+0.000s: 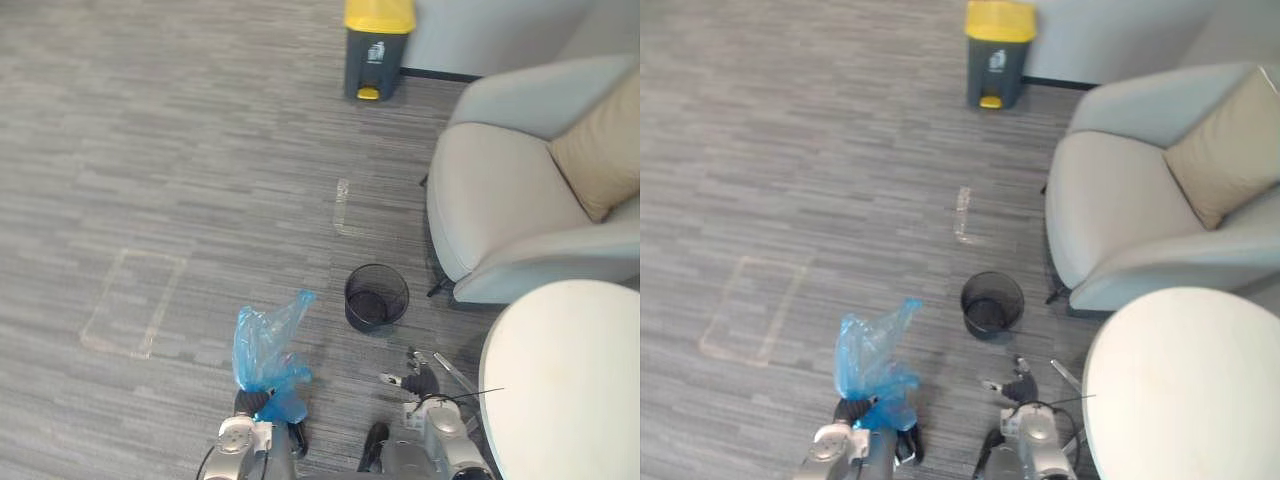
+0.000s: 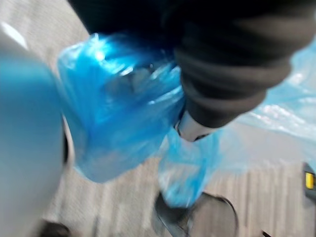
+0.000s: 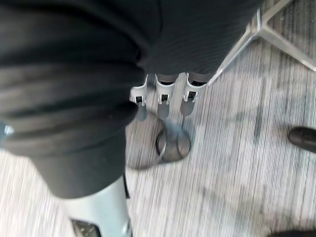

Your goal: Gather rubbish on tea table into small bin, then transfer packed bag to large trash can.

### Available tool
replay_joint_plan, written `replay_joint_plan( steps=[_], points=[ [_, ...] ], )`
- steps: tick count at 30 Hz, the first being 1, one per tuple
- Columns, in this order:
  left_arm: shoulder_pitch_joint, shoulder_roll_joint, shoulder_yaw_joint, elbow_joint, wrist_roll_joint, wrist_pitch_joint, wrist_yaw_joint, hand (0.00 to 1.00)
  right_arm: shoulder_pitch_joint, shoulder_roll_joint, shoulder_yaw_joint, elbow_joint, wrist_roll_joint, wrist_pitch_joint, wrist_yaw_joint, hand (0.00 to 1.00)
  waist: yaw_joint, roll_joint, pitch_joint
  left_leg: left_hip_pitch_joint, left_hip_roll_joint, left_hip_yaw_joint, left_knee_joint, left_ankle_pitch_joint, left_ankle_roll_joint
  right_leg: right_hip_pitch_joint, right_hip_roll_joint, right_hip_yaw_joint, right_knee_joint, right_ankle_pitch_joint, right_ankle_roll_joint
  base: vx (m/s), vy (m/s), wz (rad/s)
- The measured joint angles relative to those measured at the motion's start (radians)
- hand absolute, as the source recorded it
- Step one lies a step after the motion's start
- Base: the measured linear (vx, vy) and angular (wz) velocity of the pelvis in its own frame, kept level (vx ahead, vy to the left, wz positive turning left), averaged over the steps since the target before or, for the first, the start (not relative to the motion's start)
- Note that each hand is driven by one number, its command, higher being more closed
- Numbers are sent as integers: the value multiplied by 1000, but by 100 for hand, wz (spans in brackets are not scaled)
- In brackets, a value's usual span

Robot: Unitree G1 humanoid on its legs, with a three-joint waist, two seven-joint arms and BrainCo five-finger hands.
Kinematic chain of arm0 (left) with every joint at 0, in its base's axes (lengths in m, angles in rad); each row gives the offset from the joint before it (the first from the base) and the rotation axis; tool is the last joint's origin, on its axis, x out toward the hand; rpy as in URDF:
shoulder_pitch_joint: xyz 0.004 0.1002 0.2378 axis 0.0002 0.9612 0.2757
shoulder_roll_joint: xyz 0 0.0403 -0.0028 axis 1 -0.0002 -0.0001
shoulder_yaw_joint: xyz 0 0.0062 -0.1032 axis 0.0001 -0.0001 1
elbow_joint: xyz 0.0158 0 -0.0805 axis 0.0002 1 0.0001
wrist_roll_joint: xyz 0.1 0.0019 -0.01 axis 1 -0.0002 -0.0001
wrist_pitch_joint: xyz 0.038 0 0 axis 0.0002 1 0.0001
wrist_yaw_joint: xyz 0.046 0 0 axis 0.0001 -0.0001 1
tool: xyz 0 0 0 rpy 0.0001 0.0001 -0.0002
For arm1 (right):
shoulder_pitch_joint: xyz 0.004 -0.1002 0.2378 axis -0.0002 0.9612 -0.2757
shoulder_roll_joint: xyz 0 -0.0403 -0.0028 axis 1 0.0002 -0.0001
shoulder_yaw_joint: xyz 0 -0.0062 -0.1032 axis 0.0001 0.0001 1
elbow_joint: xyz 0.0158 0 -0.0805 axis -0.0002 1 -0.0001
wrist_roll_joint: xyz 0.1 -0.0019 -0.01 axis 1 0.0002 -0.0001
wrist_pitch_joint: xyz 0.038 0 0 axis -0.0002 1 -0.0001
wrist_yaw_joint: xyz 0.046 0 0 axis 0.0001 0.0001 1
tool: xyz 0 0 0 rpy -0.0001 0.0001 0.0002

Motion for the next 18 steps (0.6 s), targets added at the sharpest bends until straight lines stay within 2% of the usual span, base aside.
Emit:
replay_joint_plan(
  steps=[2,3,5,6,7,8,9,10,11,12,14,15,16,17,18],
  points=[
    [2,18,-5,1,1,0,-1,100,-15,1,-8,37,0,1,-1,0,0,0,0,6,-29,-16,-10,-10,7,4,-19,3,10,1,3,-27,187,40],
    [9,28,-3,1,1,0,0,100,-23,2,-8,54,-1,2,-2,0,1,-1,0,5,-47,-18,-4,-26,30,1,-39,3,34,-8,15,13,140,14],
    [21,46,-1,0,3,0,0,100,-30,2,-8,67,-2,3,-3,0,0,-7,3,4,-68,-17,19,-50,44,1,-67,7,71,-44,24,42,127,17],
    [34,53,2,-1,10,0,0,100,-27,1,-8,82,-2,10,-5,0,-4,-14,7,4,-84,-19,46,-73,51,0,-87,15,114,-83,17,59,96,23],
    [36,54,2,-1,11,0,0,100,-25,1,-8,83,-3,13,-6,0,-6,-18,8,5,-89,-21,51,-78,56,-2,-92,20,127,-94,13,94,91,42],
    [39,58,2,-13,12,0,1,100,-23,1,-8,83,-9,19,-9,0,-19,-33,14,6,-110,-45,67,-94,67,-6,-103,45,175,-127,-35,130,64,51],
    [43,63,2,-16,17,1,2,100,-22,-1,-12,81,-30,21,-10,0,-26,-41,16,10,-137,-89,69,-108,91,-43,-113,84,289,-120,-90,144,72,49],
    [40,62,2,-16,17,2,2,100,-25,-2,-12,81,-36,22,-11,0,-27,-40,17,12,-138,-101,71,-109,100,-79,-116,107,353,-108,-107,220,93,53],
    [30,63,1,-16,17,2,3,100,-24,0,-10,83,-39,22,-11,0,-33,-30,22,28,-120,-137,73,-121,105,-146,-68,165,436,-138,-71,208,72,42],
    [29,63,1,-16,17,2,4,100,-24,0,-8,84,-39,22,-11,0,-33,-30,24,47,-114,-155,65,-128,104,-164,-38,164,436,-159,-61,287,47,46],
    [31,65,1,-14,16,2,3,100,-24,-1,-8,88,-39,22,-11,0,-32,-27,27,82,-111,-168,42,-137,102,-201,2,159,425,-167,-59,273,3,23],
    [28,64,1,-12,16,4,3,100,-25,-8,-8,92,-39,22,-11,0,-35,-28,28,119,-111,-187,23,-149,100,-236,39,146,400,-166,-60,357,-2,35],
    [16,63,1,-12,14,4,3,100,-25,-19,-8,106,-39,22,-11,0,-38,-22,32,160,-111,-207,-5,-156,86,-278,76,117,340,-143,-57,376,-8,39],
    [12,62,1,-11,14,4,3,100,-25,-21,-8,112,-39,22,-11,0,-38,-21,33,174,-111,-211,-14,-156,81,-290,86,108,316,-130,-59,413,-22,47],
    [4,63,1,-11,13,4,3,100,-19,-24,-14,121,-39,23,-11,0,-42,-25,33,218,-117,-225,-46,-161,67,-322,111,89,228,-71,-61,465,-43,56]
  ],
)
